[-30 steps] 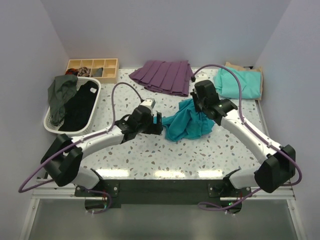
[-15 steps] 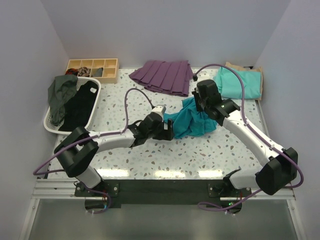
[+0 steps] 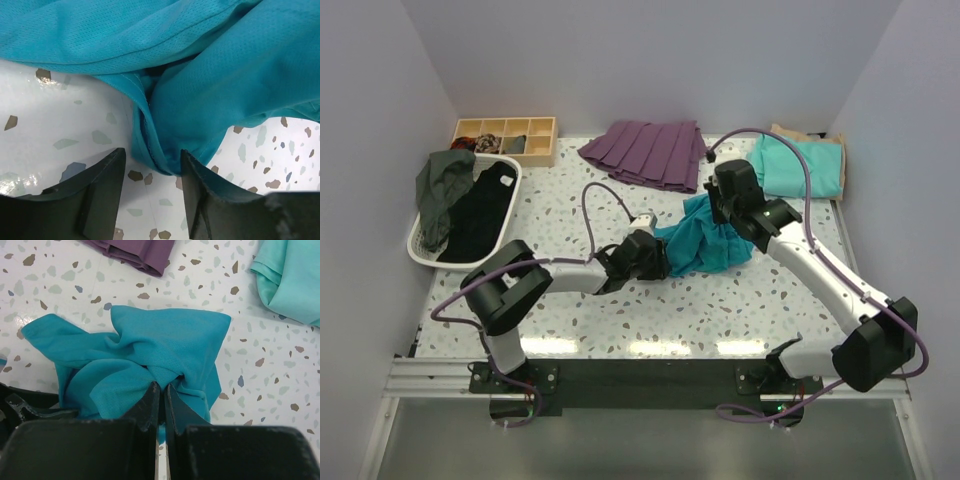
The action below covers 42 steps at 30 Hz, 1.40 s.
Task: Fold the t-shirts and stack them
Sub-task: Flatten out the tshirt
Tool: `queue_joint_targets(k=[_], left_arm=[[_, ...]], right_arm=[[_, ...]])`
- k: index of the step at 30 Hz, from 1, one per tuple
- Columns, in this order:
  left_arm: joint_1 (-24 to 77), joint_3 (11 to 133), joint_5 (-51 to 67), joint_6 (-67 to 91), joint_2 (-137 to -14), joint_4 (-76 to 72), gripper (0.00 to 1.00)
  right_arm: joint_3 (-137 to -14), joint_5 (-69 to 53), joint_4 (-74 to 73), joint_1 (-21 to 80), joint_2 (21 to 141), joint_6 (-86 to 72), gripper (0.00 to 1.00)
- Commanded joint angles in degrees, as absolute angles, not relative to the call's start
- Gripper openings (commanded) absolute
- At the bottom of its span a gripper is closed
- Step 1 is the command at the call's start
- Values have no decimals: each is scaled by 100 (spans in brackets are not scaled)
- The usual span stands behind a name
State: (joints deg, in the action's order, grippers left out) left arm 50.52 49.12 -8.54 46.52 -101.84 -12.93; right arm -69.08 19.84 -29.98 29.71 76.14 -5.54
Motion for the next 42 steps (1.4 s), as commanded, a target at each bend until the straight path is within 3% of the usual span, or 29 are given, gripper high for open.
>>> queue_joint_targets(k=[1, 3, 4, 6, 7, 10, 18, 26, 31, 35, 37, 38, 40, 41, 42], left_arm=[[5098, 5220, -1037, 4781, -10406, -1336, 45], [5098, 5282, -1098, 4755, -10485, -1257, 34], [5098, 5343, -1125, 4729, -10494, -1222, 19], [5089, 5405, -1256, 4685, -10494, -1056, 2], [5098, 5475, -1292, 4667, -10477, -968, 0], [5089, 5476, -1581, 4527, -10109, -546, 0], [5063, 5300, -2917, 3736, -6937, 1220, 0], [5063, 5888, -3418, 4235, -4767, 3503, 0], [5062, 6336, -4304, 4649, -4114, 4727, 0], [5063, 6241, -4640, 4974, -4235, 4966, 0], [5063, 6030, -4728, 5079, -4464, 4948, 0], [5063, 5977, -4842, 5271, -4761, 4992, 0], [5054, 5863, -5035, 5545, -5087, 5089, 0], [5045, 5828, -5097, 5737, -5376, 5132, 0], [4975, 5784, -5150, 5878, -5492, 5194, 0]], right_arm=[[-6917, 1986, -2856, 2971, 7339, -580, 0], [-6891, 1969, -2865, 2971, 7313, -580, 0], [-6882, 1960, -2865, 2979, 7278, -580, 0], [-6856, 1960, -2891, 2971, 7242, -589, 0], [-6847, 1943, -2935, 2979, 7181, -589, 0], [-6891, 1881, -3128, 2979, 7067, -615, 0], [-6899, 1574, -3910, 2971, 6084, -887, 0], [-6847, 18, -4912, 2979, 5379, -1230, 0], [-6496, 526, -5212, 2971, 5027, -1389, 0], [-6478, 467, -5002, 2979, 5727, -1108, 2], [-6609, 90, -4844, 2971, 6273, -933, 12], [-6644, 27, -4747, 2971, 6797, -906, 23], [-6697, 18, -4397, 2979, 7275, -888, 28], [-6715, 9, -4255, 2979, 7530, -914, 42], [-6837, 87, -4193, 2979, 7924, -966, 66]])
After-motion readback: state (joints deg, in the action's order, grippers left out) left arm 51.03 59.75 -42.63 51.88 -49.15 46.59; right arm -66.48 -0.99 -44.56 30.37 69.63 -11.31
